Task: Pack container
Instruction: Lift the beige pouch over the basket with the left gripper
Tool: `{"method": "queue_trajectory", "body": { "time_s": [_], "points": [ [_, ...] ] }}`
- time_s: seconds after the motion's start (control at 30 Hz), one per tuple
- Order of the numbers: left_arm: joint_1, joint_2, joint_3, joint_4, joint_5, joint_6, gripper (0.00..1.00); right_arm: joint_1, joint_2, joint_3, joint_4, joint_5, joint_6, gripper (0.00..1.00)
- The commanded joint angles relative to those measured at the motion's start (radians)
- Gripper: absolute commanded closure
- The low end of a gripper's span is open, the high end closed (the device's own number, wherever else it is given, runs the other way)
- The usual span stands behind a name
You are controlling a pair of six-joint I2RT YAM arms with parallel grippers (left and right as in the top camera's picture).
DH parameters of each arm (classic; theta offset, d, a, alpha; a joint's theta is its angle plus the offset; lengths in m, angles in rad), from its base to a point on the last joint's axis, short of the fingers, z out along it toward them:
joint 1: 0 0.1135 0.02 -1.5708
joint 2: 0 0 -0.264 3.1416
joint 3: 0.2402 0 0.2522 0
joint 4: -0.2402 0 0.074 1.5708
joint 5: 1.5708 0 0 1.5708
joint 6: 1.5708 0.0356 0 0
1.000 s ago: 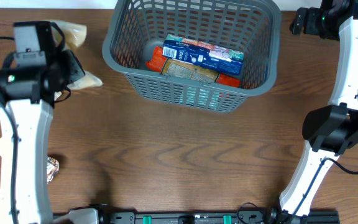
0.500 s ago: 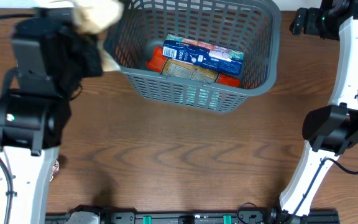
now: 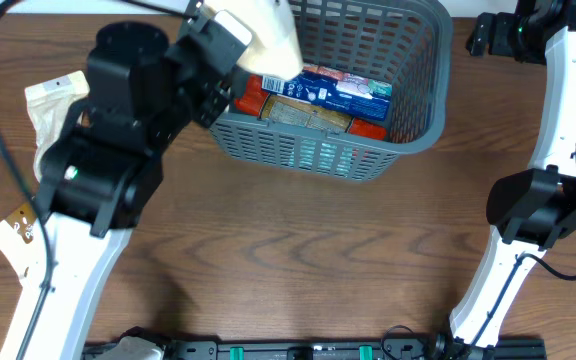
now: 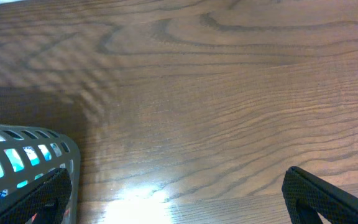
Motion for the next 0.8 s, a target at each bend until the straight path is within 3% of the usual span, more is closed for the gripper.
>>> {"method": "queue_trajectory", "body": {
  "time_s": [0.0,0.17,0.2,0.23,0.3,0.53,0.77],
  "points": [
    [-0.002,0.06,0.027,0.098,0.011,0.077,0.9,0.002,-0.002,-0.005,-0.003,0.002,-0.013,0.01],
    [-0.001,0.168,0.027,0.277,0.084,0.091,0.89,0.002,-0.002,-0.005,-0.003,0.002,-0.013,0.01],
    [-0.001,0.191,0.027,0.304,0.087,0.09,0.83,0.002,-0.002,-0.005,-0.004,0.002,-0.013,0.01],
    [-0.001,0.212,0.027,0.322,0.086,0.09,0.7,0.002,-0.002,-0.005,-0.004,0.002,-0.013,0.01],
    [-0.001,0.26,0.027,0.335,0.086,0.091,0.69,0.002,-0.002,-0.005,-0.005,0.002,-0.013,0.01],
    [-0.004,0.361,0.027,0.182,0.135,0.122,0.72,0.002,-0.002,-0.005,-0.008,0.002,-0.013,0.01],
    [-0.004,0.349,0.027,0.074,0.137,0.124,0.73,0.002,-0.002,-0.005,-0.007,0.002,-0.013,0.01]
  ]
}}
